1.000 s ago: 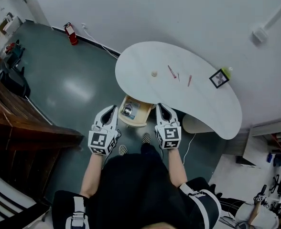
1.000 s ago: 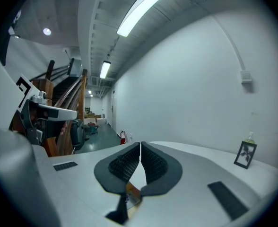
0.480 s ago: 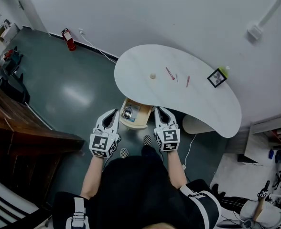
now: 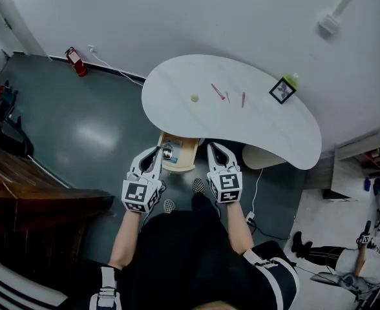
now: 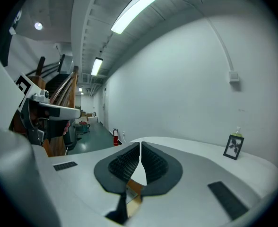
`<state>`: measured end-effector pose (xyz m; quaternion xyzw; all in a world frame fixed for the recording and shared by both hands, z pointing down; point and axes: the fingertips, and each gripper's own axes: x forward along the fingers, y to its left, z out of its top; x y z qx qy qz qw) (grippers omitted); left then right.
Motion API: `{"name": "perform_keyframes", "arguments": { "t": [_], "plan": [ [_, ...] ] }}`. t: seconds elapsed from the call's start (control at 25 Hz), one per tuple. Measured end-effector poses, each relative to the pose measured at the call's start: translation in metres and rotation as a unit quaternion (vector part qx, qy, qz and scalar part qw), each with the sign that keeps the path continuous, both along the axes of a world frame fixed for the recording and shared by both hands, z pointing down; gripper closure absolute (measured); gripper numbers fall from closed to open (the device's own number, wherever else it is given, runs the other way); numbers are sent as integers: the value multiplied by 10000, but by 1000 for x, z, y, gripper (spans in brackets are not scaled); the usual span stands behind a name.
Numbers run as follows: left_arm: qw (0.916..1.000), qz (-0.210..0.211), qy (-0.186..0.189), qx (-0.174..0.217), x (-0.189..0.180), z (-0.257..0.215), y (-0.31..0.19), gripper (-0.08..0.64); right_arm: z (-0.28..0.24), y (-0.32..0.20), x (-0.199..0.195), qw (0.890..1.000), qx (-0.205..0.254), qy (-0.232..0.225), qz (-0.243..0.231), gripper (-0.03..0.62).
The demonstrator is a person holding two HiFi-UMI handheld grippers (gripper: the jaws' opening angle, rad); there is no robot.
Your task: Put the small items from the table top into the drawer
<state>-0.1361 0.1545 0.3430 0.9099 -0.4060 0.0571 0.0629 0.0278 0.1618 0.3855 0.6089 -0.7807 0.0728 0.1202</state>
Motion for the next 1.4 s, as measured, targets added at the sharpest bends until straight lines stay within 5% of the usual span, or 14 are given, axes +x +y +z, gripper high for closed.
{"name": "perform_keyframes", "arguments": {
  "t": [0.44,0.84,1.4],
  "plan": [
    [9989,456,-13,-48,70,7,-45,540,12,-47,53,9999,-82,44,114,555],
    [9982,-168,-159,-554,114,50,-130,539,48,-154,85,9968,-431,66,-671,555],
    [9857,-1048,-251,-1292,122,126,-213,540,124,-263,83,9826,-1027,-21,-1548,555]
  ]
}}
